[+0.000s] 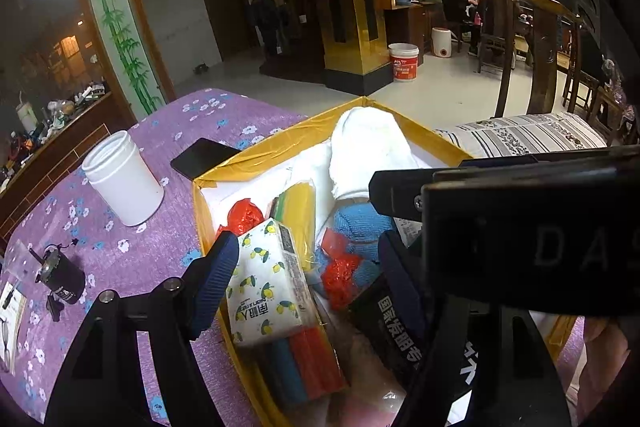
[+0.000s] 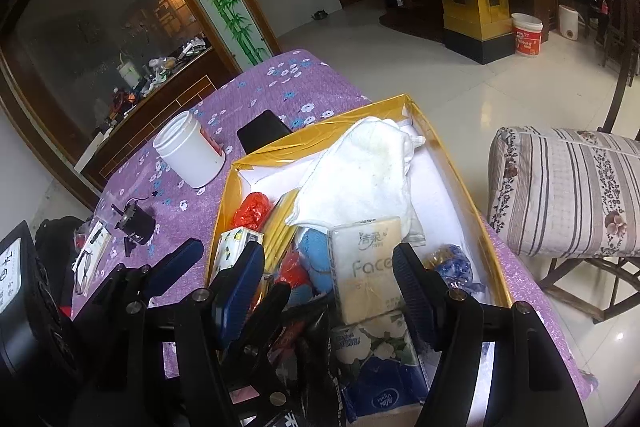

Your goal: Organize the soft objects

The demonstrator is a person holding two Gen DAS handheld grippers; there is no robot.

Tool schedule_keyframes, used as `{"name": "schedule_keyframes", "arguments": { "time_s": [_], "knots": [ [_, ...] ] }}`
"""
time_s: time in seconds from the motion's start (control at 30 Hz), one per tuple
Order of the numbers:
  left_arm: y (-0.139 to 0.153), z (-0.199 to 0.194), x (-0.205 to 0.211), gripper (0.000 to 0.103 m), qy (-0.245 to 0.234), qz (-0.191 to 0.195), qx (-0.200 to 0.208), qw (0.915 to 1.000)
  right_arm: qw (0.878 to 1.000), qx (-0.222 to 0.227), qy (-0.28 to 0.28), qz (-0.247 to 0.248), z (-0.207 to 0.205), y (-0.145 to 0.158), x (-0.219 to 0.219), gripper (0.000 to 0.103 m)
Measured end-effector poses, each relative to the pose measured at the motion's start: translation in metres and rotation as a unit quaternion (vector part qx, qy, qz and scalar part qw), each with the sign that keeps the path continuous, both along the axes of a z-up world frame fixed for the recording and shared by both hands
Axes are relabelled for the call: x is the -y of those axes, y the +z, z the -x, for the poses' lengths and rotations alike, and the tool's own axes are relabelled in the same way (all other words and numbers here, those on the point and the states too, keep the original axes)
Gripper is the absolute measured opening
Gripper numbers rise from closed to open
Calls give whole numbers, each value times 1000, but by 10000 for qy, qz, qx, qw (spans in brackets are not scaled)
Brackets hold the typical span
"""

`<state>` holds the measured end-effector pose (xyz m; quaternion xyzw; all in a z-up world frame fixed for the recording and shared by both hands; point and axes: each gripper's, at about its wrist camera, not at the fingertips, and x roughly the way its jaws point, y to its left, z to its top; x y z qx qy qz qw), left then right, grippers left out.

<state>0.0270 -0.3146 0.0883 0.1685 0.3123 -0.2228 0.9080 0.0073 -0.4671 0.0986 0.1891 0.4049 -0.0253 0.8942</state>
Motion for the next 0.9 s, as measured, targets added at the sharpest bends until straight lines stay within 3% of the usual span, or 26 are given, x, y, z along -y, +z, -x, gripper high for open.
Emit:
{"name": "schedule_keyframes", "arguments": {
  "time_s": [0.57, 0.9],
  "knots": [
    [17, 32, -11, 76, -63, 49, 418, 9991, 9997, 235, 7, 105, 33, 22, -16, 69],
    [18, 51, -27, 76, -87, 78, 366, 9993, 9993, 355, 52, 53, 58, 23, -27, 70]
  ]
}}
